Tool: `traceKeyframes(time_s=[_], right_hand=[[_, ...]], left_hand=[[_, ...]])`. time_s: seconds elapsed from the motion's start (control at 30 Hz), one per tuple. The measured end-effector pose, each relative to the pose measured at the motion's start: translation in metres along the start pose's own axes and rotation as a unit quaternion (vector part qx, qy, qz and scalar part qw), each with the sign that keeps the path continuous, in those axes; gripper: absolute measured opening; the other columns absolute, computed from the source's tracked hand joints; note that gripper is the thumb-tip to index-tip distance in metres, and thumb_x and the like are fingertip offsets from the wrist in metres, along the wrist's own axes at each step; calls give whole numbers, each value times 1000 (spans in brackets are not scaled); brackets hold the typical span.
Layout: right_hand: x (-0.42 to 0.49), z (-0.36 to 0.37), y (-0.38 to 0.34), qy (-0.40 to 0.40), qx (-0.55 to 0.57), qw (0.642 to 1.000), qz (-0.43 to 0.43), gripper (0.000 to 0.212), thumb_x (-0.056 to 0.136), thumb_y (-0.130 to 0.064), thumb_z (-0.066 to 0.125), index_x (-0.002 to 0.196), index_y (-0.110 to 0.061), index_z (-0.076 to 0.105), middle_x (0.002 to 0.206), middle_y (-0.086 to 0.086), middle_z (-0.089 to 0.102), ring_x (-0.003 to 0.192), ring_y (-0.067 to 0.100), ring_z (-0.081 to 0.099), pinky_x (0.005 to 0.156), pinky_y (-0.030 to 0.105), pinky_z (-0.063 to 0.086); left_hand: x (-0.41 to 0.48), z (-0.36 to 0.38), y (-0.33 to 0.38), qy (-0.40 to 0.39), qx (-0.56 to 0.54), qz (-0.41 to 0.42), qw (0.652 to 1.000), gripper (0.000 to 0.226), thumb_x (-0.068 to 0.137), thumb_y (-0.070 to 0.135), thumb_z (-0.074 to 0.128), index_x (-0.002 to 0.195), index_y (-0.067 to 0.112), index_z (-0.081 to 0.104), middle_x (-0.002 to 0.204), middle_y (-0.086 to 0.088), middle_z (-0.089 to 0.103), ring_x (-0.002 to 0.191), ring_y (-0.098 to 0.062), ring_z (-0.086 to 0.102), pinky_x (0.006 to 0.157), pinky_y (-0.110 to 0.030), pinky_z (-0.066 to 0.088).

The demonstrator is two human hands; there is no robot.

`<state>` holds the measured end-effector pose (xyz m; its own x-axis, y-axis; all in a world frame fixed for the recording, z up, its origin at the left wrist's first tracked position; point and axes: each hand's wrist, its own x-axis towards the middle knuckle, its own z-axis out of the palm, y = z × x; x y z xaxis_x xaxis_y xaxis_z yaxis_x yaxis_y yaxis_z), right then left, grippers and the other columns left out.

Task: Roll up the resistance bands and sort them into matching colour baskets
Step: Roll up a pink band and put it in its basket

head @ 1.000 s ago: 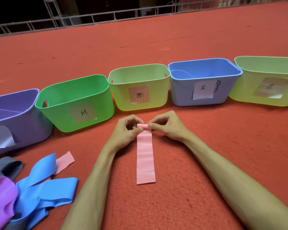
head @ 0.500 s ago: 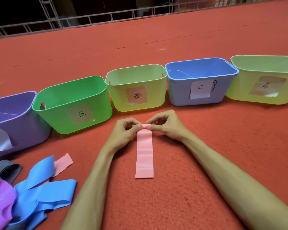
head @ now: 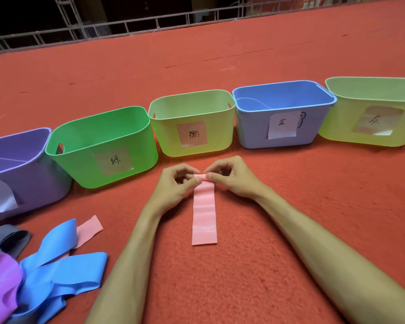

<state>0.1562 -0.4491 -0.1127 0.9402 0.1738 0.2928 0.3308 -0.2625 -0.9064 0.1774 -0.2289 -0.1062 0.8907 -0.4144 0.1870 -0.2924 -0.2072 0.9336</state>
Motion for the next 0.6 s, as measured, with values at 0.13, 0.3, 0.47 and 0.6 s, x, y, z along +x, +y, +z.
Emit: traceKeyframes(time_s=[0.13,0.3,0.47,0.6], right_hand=[[-1,0,-2,-6,9,1000,-9,6,89,-14,81,93,-10,81,74,1,74,65,7,52,62,24,41],[-3,-1,-2,-13,10,1000,-14,8,86,-11,83,93,-6,81,80,0,76,70,4,58,68,19,45],[1,1,2,-5,-36,999,10,14,87,-30,76,95,-21,82,84,4,78,74,12,60,69,41,48],[0,2,2,-11,-53,999,9,14,88,-29,73,91,-20,82,80,6,77,68,11,56,63,37,44]], left_hand=[[0,0,1,-10,7,-9,1000,7,95,17,74,97,12,79,91,-10,77,82,-12,64,77,-25,49],[-1,1,4,-15,7,4,1000,10,90,19,80,92,9,79,90,-8,79,82,-11,68,77,-24,51],[-1,0,2,-4,-2,15,1000,7,89,14,81,95,11,80,91,-13,77,81,-17,63,75,-32,47],[-1,-1,1,5,1,14,1000,10,86,11,84,95,10,78,88,-14,76,75,-13,57,67,-23,45]])
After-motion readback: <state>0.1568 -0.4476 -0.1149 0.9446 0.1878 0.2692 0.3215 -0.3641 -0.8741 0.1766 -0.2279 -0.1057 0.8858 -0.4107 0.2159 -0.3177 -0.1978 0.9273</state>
